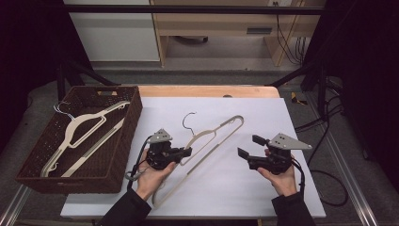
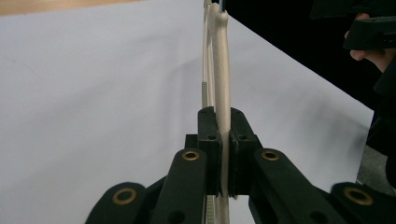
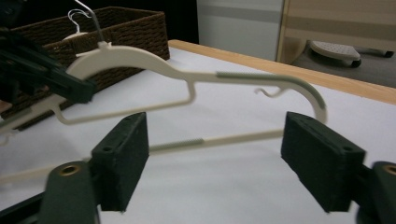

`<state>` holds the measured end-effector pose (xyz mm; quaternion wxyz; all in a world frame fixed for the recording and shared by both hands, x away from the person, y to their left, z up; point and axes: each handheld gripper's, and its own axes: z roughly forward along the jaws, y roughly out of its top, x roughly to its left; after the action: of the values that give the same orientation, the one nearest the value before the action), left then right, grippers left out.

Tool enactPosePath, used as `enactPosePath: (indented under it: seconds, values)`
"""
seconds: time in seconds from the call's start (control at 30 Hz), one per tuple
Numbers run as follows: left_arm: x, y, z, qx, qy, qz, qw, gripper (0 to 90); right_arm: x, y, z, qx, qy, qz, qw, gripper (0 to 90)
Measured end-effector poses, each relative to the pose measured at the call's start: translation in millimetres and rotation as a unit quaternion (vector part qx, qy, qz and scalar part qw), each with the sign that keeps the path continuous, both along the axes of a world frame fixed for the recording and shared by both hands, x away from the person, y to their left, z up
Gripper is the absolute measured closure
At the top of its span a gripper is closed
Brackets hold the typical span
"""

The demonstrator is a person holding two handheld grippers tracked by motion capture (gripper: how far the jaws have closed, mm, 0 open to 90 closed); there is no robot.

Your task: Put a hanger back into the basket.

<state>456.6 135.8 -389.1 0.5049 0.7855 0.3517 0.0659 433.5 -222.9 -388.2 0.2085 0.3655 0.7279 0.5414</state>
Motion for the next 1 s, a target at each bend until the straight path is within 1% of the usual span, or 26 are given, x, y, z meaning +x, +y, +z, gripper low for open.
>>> enactPosePath:
  seconds: [0.03,0.07,0.13,0.17,0.2,0.23,0.33,0.37,0.4,0.43,0.5,0.6,0.63,0.67,0.7,0.73,0.77,0.83,1.0]
  values:
    - [-1.8,3.2,4.0,0.003,-0.007,0.0,1.0,86.1,-1.7,-2.5,0.2,0.002,-0.001,-0.006,1.0,19.3]
    - [-3.6,6.7,8.0,0.007,-0.015,-0.002,0.9999,86.1,-3.1,-5.6,0.4,0.003,-0.006,-0.009,0.9999,17.6]
    - [-7.2,14.9,16.1,0.011,-0.025,-0.003,0.9996,86.1,-6.3,-11.1,1.2,0.011,-0.008,-0.018,0.9997,14.1]
    - [-8.6,19.3,20.5,0.012,-0.029,-0.002,0.9995,86.1,-7.8,-14.1,1.8,0.013,-0.009,-0.017,0.9997,12.4]
    - [-9.7,24.0,24.9,0.011,-0.031,-0.003,0.9994,86.1,-8.9,-15.9,2.2,0.014,-0.011,-0.024,0.9996,11.0]
    - [-9.7,24.0,24.9,0.011,-0.031,-0.003,0.9994,86.1,-8.9,-15.9,2.2,0.014,-0.011,-0.024,0.9996,11.0]
    - [-12.9,37.1,38.9,0.01,-0.043,-0.001,0.999,86.1,-12.5,-24.2,4.3,0.016,-0.014,-0.034,0.9992,7.2]
    - [-14.6,44.2,48.7,0.012,-0.054,0.001,0.9985,86.1,-13.2,-26.2,4.8,0.019,-0.015,-0.035,0.9991,6.8]
    - [-14.6,44.2,48.7,0.012,-0.054,0.001,0.9985,86.1,-13.2,-26.2,4.8,0.019,-0.015,-0.035,0.9991,6.8]
    - [-15.9,50.1,58.9,0.011,-0.062,-0.002,0.998,86.1,-13.7,-29.6,5.4,0.023,-0.015,-0.038,0.9989,6.2]
    - [-16.5,55.3,69.1,0.009,-0.068,-0.005,0.9976,86.1,-14.1,-32.0,5.5,0.026,-0.014,-0.042,0.9987,5.8]
    - [-16.4,62.8,84.1,0.011,-0.079,-0.007,0.9968,86.1,-14.2,-35.1,5.1,0.022,-0.013,-0.048,0.9985,5.5]
    - [-16.4,62.8,84.1,0.011,-0.079,-0.007,0.9968,86.1,-14.2,-35.1,5.1,0.022,-0.013,-0.048,0.9985,5.5]
    - [-15.8,68.6,93.4,0.013,-0.086,-0.007,0.9962,86.2,-14.4,-36.1,4.8,0.024,-0.012,-0.05,0.9984,5.3]
    - [-15.8,68.6,93.4,0.013,-0.086,-0.007,0.9962,86.1,-14.4,-36.1,4.8,0.024,-0.012,-0.05,0.9984,5.3]
    - [-15.2,71.9,97.8,0.014,-0.089,-0.007,0.9959,86.2,-14.5,-36.5,4.6,0.022,-0.011,-0.05,0.9985,4.8]
    - [-13.5,78.1,105.7,0.018,-0.095,-0.007,0.9953,86.2,-14.4,-36.8,4.2,0.018,-0.013,-0.051,0.9985,4.7]
    - [-11.7,84.6,113.1,0.025,-0.103,-0.005,0.9944,86.1,-14.6,-36.7,4.0,0.018,-0.011,-0.051,0.9985,4.3]
    - [-6.8,105.1,130.1,0.027,-0.108,-0.003,0.9938,86.1,-14.9,-37.2,4.2,0.013,-0.013,-0.055,0.9983,3.8]
